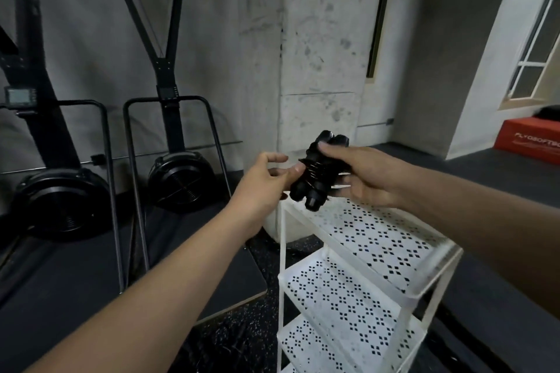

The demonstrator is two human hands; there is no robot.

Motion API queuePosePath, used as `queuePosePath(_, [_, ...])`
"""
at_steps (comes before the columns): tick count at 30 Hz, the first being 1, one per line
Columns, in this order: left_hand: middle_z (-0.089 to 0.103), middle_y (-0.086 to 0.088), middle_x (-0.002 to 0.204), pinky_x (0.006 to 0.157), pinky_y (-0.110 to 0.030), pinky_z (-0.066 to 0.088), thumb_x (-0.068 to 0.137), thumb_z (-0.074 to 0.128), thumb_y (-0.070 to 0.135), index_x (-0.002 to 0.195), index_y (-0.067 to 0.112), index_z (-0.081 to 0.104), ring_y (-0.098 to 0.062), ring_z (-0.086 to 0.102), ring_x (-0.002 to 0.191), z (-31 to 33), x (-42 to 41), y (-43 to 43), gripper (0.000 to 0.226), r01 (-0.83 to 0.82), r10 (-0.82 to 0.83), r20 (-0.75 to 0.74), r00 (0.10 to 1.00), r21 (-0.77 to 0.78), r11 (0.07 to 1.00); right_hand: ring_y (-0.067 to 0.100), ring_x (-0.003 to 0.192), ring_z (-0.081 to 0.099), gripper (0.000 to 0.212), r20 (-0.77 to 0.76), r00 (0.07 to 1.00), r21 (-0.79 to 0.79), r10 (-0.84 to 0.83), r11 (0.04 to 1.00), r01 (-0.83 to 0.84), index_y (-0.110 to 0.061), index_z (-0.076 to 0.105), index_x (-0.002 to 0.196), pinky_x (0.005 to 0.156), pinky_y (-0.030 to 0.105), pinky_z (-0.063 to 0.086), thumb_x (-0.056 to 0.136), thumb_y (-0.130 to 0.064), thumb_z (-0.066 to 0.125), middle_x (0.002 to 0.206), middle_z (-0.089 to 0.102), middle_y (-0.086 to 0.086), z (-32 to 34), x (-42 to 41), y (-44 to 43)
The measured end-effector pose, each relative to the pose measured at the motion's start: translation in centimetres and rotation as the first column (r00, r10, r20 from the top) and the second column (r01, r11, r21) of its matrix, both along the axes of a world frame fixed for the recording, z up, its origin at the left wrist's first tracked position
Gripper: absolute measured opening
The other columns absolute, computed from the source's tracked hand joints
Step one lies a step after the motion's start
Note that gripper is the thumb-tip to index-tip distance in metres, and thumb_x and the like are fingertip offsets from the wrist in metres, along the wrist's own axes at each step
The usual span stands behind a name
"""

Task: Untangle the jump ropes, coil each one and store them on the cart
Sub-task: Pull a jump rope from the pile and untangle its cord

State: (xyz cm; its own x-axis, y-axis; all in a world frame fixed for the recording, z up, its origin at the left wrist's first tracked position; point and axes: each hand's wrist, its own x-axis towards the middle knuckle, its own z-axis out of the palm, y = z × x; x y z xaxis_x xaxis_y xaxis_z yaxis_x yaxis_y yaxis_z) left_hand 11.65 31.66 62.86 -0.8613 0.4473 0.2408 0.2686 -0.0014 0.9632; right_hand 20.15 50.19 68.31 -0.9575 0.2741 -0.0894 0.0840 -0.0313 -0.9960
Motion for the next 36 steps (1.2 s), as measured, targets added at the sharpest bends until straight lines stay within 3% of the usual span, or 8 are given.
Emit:
queuePosePath(6, [0.074, 0.0, 0.104, 0.09, -0.036, 0.058, 0.092, 0.083, 0.044, 0.114, 0.022, 0.061, -0.014, 0.072, 0.093, -1.7, -2.6, 3.9, 0.039, -0.146, 0.144, -0.034, 0.989, -0.065, 0.987, 0.023, 0.086, 0.077, 0.036, 0.102, 0.988, 0.01, -0.114, 0.993, 0.114, -0.001, 0.067, 0.124, 0.082, 0.039, 0.065, 0.102, -0.028, 0.072, 0.114, 0.073, 0.018, -1.4, -3.3, 5.2])
queuePosePath(9, [0.075, 0.005, 0.108, 0.09, -0.032, 0.058, 0.084, 0.088, 0.052, 0.12, 0.027, 0.057, -0.013, 0.074, 0.101, -2.5, -3.0, 5.0, 0.054, -0.102, 0.1, -0.027, 0.995, -0.097, 0.99, 0.026, 0.094, 0.074, 0.037, 0.172, 0.978, -0.001, -0.12, 0.993, 0.122, 0.005, 0.065, 0.127, 0.067, 0.034, 0.067, 0.101, -0.02, 0.073, 0.111, 0.073, 0.019, -2.4, -4.3, 6.8])
queuePosePath(14, [0.065, 0.011, 0.134, 0.083, -0.019, 0.051, 0.071, 0.098, 0.044, 0.144, 0.033, 0.045, -0.007, 0.067, 0.109, -3.3, -2.7, 5.6, 0.091, -0.049, -0.041, -0.215, 0.976, -0.395, 0.917, 0.033, 0.108, 0.074, 0.037, 0.239, 0.966, -0.1, -0.102, 0.987, 0.129, 0.007, 0.062, 0.128, 0.073, 0.046, 0.068, 0.099, -0.013, 0.074, 0.119, 0.073, 0.025, -4.1, -5.7, 8.4])
queuePosePath(19, [0.068, 0.005, 0.129, 0.09, -0.033, 0.059, 0.075, 0.094, 0.049, 0.141, 0.023, 0.052, -0.009, 0.066, 0.097, -4.6, -3.2, 6.1, 0.082, -0.259, 0.042, -0.426, 0.904, -0.465, 0.847, 0.037, 0.108, 0.074, 0.025, 0.277, 0.958, -0.139, -0.079, 0.983, 0.121, 0.006, 0.062, 0.122, 0.076, 0.048, 0.068, 0.105, -0.012, 0.067, 0.117, 0.073, 0.028, -5.8, -7.1, 9.4])
queuePosePath(22, [0.072, 0.005, 0.126, 0.096, -0.036, 0.059, 0.082, 0.087, 0.055, 0.139, 0.021, 0.06, -0.013, 0.07, 0.107, -5.9, -3.7, 6.0, 0.071, -0.361, 0.063, -0.53, 0.846, -0.481, 0.799, 0.03, 0.082, 0.076, 0.023, 0.344, 0.932, 0.012, -0.117, 0.993, 0.12, 0.006, 0.063, 0.105, 0.076, 0.043, 0.067, 0.108, -0.017, 0.063, 0.088, 0.074, 0.023, -6.6, -7.4, 10.1])
queuePosePath(25, [0.072, 0.007, 0.123, 0.096, -0.038, 0.056, 0.087, 0.08, 0.058, 0.132, 0.025, 0.07, -0.014, 0.067, 0.109, -6.4, -3.9, 6.0, 0.056, -0.406, 0.052, -0.592, 0.804, -0.483, 0.776, 0.016, 0.048, 0.064, 0.029, 0.363, 0.914, 0.237, -0.182, 0.966, 0.099, 0.002, 0.064, 0.097, 0.047, 0.026, 0.055, 0.108, -0.025, 0.064, 0.067, 0.067, 0.015, -6.5, -7.4, 10.3])
queuePosePath(31, [0.067, 0.006, 0.132, 0.102, -0.042, 0.051, 0.088, 0.079, 0.056, 0.137, 0.031, 0.069, -0.02, 0.057, 0.124, -5.9, -3.8, 6.2, 0.055, -0.401, 0.025, -0.585, 0.811, -0.524, 0.751, 0.017, 0.057, 0.055, 0.037, 0.359, 0.891, 0.469, -0.276, 0.879, 0.083, -0.005, 0.063, 0.106, 0.047, 0.025, 0.044, 0.11, -0.041, 0.058, 0.08, 0.066, 0.01, -6.8, -7.5, 9.9])
queuePosePath(36, [0.066, 0.009, 0.133, 0.107, -0.044, 0.049, 0.091, 0.076, 0.058, 0.138, 0.032, 0.067, -0.017, 0.057, 0.126, -6.1, -3.3, 5.0, 0.054, -0.351, 0.025, -0.578, 0.816, -0.46, 0.815, 0.019, 0.049, 0.046, 0.044, 0.153, 0.947, 0.806, -0.283, 0.59, 0.046, -0.019, 0.042, 0.076, 0.053, 0.031, 0.044, 0.109, -0.045, 0.056, 0.064, 0.051, 0.004, -3.8, -6.2, 8.3])
